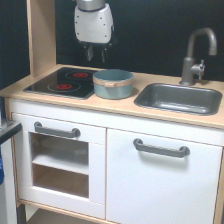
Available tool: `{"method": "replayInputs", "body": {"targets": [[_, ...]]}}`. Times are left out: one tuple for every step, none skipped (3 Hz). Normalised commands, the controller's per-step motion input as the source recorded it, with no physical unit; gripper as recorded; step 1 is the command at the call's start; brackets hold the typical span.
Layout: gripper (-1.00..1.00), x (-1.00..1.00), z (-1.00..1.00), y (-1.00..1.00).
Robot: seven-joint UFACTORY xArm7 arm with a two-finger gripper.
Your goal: Place the pot in the sink
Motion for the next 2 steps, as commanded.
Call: {"method": "replayInputs", "body": {"targets": [[1.00, 0.15, 0.38, -0.13], [1.00, -0.28, 0.06, 0.24]]}}
